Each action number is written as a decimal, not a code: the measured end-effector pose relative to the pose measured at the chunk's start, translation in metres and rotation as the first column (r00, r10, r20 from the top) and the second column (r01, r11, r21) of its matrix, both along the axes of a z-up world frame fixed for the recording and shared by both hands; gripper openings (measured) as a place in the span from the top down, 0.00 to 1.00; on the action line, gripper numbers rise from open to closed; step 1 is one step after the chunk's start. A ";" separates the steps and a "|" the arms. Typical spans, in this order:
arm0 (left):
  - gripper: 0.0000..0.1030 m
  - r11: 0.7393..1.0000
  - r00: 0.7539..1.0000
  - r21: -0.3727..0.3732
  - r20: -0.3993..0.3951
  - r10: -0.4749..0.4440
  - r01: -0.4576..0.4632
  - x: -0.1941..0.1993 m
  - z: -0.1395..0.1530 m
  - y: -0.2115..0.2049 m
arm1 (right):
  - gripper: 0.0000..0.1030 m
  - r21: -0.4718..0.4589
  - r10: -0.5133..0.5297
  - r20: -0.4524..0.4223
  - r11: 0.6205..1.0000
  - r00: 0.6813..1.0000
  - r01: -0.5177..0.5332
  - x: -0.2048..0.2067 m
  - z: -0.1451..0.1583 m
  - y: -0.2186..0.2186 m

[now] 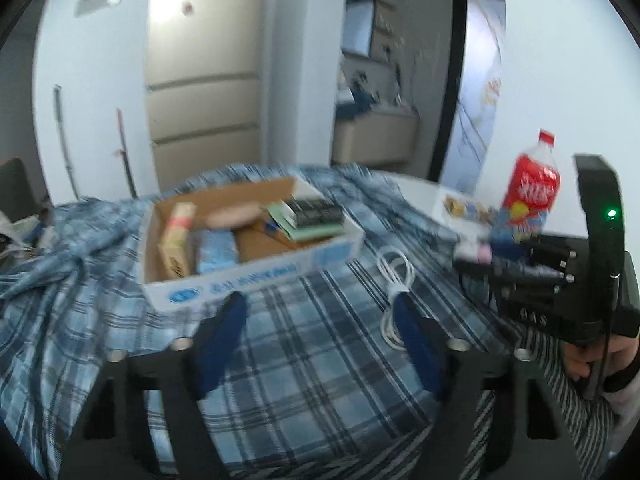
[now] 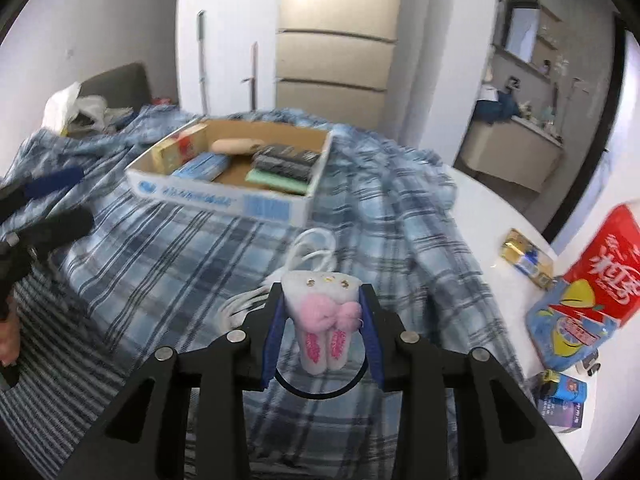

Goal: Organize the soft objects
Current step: 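Grasp the white coiled cable with the left gripper while the right holds the plush, then carry the white cable and tooth plush over the cardboard box with both grippers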

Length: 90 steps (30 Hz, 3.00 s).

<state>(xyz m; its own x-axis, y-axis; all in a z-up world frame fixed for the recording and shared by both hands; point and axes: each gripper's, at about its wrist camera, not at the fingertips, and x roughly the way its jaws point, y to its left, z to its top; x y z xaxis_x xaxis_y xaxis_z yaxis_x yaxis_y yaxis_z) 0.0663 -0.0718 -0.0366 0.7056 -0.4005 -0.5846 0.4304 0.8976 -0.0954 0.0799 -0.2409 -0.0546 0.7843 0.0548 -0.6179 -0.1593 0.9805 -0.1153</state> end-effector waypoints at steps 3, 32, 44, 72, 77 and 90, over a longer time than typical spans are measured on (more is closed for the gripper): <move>0.47 0.999 0.996 0.027 -0.085 -0.041 0.043 0.017 -0.008 -0.021 | 0.66 -0.008 -0.033 -0.007 0.999 0.999 0.032 0.003 -0.009 -0.001; 0.78 0.973 0.947 0.151 -0.298 -0.123 0.174 0.080 -0.052 -0.118 | 0.65 0.141 -0.071 -0.038 0.987 0.997 0.076 0.007 -0.011 -0.029; 0.79 0.988 0.996 0.146 -0.073 -0.046 0.056 0.027 0.000 -0.055 | 0.65 0.150 -0.066 -0.040 0.986 0.997 0.072 0.007 -0.012 -0.030; 0.78 0.987 0.948 -0.062 0.276 0.161 -0.149 -0.028 0.026 0.044 | 0.65 0.062 0.163 0.094 0.984 0.982 -0.169 0.002 0.025 0.067; 0.78 0.983 0.945 -0.089 0.274 0.178 -0.160 -0.028 0.027 0.050 | 0.65 0.063 0.144 0.133 0.986 0.981 -0.154 -0.007 0.016 0.067; 0.78 0.967 0.938 -0.150 0.251 0.240 -0.207 -0.019 0.041 0.063 | 0.64 0.093 0.161 0.097 0.981 0.982 -0.170 0.004 0.024 0.065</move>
<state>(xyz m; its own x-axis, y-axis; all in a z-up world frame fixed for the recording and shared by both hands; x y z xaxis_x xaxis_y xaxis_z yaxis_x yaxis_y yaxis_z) 0.0468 -0.0084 0.0045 0.9076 -0.2696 -0.3218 0.2442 0.9626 -0.1175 0.0836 -0.1763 -0.0303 0.8107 0.2465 -0.5311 -0.3138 0.9487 -0.0388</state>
